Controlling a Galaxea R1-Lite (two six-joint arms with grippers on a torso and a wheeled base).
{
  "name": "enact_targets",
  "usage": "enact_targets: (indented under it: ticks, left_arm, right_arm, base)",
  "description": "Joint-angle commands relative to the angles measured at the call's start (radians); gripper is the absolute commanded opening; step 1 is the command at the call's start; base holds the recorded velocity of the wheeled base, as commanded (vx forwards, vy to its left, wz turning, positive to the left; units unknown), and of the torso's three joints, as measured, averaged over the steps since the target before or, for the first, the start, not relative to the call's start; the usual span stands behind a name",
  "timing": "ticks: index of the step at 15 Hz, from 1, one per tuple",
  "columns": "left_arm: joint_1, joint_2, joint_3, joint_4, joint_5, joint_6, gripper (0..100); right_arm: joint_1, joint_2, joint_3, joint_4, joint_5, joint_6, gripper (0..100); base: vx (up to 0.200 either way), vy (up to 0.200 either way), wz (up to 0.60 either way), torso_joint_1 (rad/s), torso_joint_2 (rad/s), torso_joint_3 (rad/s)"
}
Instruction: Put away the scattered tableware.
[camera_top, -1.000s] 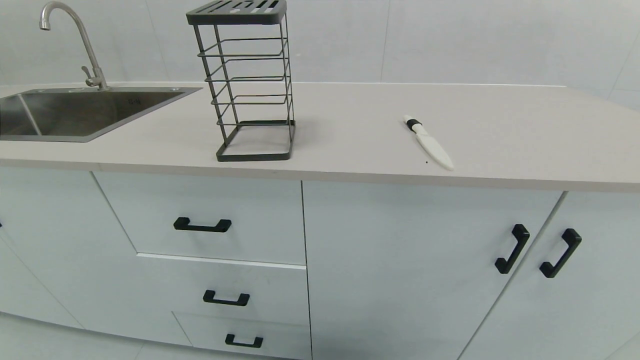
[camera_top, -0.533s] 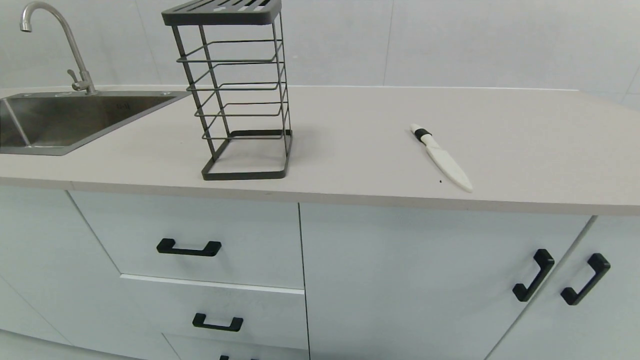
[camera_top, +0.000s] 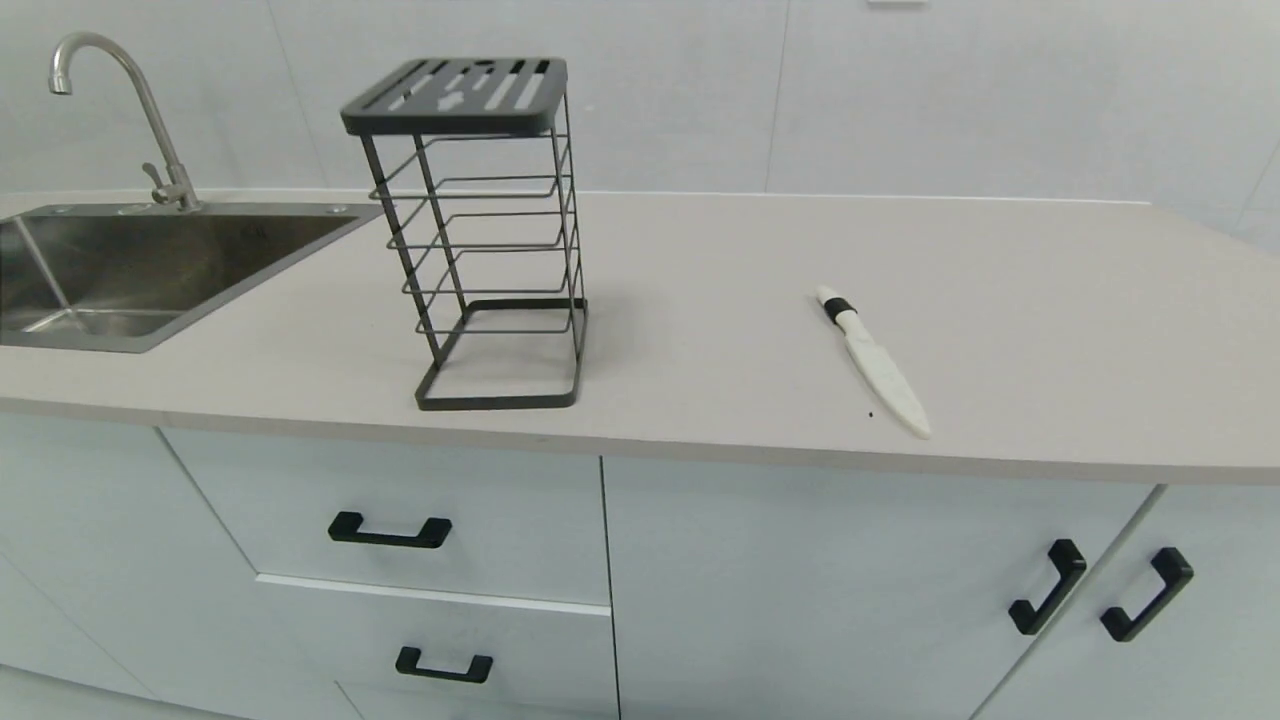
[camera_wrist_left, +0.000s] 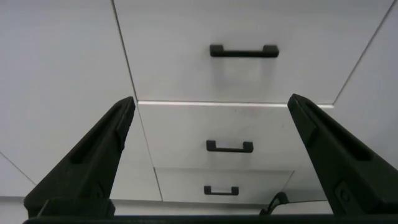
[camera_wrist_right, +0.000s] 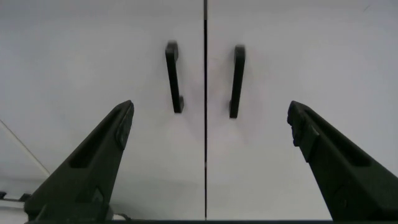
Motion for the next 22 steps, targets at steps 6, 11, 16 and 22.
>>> enact_targets:
  ticks: [6, 11, 16, 22]
  left_arm:
    - [0.000, 0.002, 0.000, 0.000, 0.000, 0.000, 100]
    - [0.000, 0.000, 0.000, 0.000, 0.000, 0.000, 100]
    - [0.000, 0.000, 0.000, 0.000, 0.002, 0.000, 100]
    - [0.000, 0.002, 0.000, 0.000, 0.002, 0.000, 100]
  right_arm:
    - [0.000, 0.001, 0.000, 0.001, 0.000, 0.000, 100]
    - [0.000, 0.001, 0.000, 0.001, 0.000, 0.000, 100]
    - [0.000, 0.001, 0.000, 0.001, 0.001, 0.000, 100]
    - [0.000, 0.001, 0.000, 0.001, 0.001, -0.002, 100]
  base:
    - [0.000, 0.000, 0.00, 0.187, -0.50, -0.219]
    - [0.000, 0.000, 0.00, 0.336, -0.49, -0.231]
    - [0.000, 0.000, 0.00, 0.256, -0.46, -0.217]
    - [0.000, 0.000, 0.00, 0.021, -0.04, -0.019]
